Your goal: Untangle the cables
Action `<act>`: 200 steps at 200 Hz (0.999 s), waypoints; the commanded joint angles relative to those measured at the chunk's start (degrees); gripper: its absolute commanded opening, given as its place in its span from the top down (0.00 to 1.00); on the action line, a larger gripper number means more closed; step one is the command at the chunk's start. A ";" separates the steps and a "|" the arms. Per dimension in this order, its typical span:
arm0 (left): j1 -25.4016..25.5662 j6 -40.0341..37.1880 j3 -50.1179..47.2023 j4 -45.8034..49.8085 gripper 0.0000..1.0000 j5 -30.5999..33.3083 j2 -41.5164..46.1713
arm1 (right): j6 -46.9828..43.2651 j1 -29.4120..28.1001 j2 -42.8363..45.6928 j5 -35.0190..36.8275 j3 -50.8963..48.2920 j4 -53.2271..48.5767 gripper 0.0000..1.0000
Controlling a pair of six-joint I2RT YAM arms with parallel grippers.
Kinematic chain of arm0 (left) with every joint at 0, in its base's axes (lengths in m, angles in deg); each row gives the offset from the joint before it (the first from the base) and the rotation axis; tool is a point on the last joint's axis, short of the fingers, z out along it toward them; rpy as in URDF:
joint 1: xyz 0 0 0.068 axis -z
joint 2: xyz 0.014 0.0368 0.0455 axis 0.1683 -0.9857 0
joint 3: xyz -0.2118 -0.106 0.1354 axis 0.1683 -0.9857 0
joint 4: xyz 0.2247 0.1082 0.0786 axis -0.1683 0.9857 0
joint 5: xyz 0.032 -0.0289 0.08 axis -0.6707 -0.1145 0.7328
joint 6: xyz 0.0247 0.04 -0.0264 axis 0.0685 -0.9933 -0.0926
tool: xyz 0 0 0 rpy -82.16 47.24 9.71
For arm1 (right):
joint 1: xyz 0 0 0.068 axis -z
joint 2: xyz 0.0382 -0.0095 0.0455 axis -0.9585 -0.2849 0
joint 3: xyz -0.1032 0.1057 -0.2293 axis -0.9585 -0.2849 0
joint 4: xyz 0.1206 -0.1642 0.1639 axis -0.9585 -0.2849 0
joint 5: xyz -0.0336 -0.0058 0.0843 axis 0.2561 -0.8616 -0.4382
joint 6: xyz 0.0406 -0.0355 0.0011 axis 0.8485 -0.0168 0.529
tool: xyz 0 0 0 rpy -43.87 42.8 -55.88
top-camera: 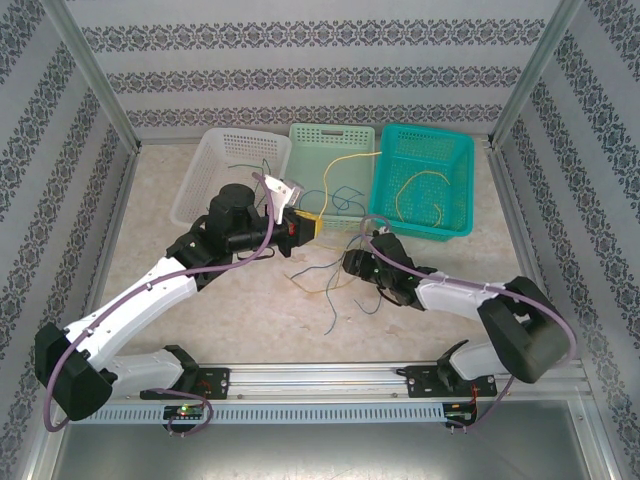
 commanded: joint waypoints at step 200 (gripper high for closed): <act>-8.16 -6.69 9.41 14.48 1.00 -0.39 6.95 | 4.27 2.39 -6.19 -1.01 -0.45 -5.49 1.00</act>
